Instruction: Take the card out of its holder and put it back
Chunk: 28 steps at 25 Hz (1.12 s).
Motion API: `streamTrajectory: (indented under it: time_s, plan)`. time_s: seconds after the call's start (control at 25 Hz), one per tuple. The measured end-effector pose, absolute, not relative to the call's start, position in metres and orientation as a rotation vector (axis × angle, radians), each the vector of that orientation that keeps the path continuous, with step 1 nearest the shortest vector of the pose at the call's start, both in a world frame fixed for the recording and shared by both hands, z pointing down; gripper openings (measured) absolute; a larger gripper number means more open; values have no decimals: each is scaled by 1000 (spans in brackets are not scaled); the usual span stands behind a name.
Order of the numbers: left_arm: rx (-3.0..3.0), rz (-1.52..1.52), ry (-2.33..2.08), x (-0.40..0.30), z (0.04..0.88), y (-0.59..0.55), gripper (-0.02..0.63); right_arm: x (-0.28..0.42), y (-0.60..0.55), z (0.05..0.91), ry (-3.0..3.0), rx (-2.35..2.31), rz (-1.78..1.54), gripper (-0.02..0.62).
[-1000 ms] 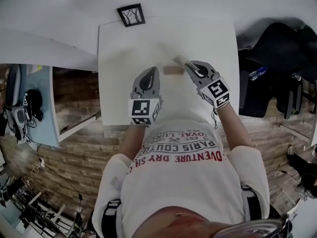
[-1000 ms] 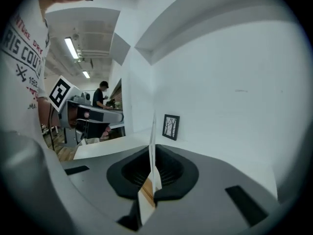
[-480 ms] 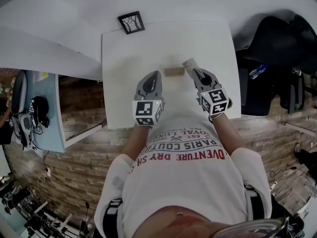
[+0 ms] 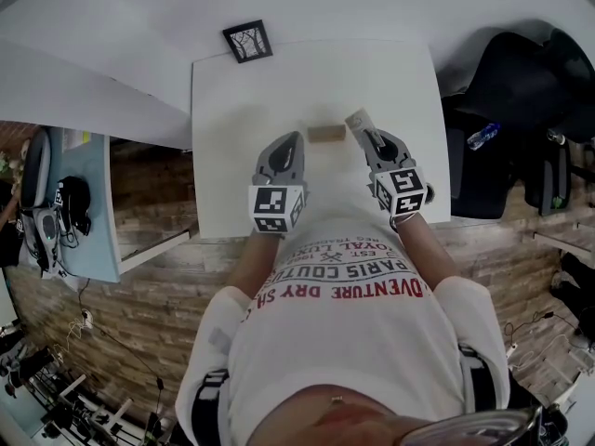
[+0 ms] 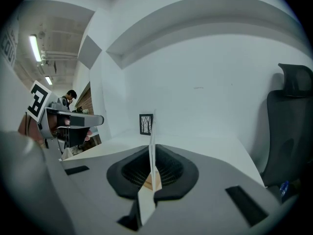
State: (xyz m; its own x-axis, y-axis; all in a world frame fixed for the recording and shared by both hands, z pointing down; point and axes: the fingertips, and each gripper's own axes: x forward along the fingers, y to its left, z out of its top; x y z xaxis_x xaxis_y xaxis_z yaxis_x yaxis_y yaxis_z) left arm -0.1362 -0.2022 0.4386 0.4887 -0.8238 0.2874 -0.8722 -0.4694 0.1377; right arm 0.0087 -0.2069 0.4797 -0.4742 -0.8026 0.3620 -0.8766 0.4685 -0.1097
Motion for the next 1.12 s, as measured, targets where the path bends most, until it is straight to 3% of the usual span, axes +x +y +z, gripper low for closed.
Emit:
streamTrajectory:
  time_s: [0.6,1.12]
  plan:
    - [2380,242,-1474,-136,446,-197,25,18,-204,478,-2478,1389,363,35]
    - [2297,312,-1460,-134,474,-188,25,-5,-233,492,-2613,941,343,35]
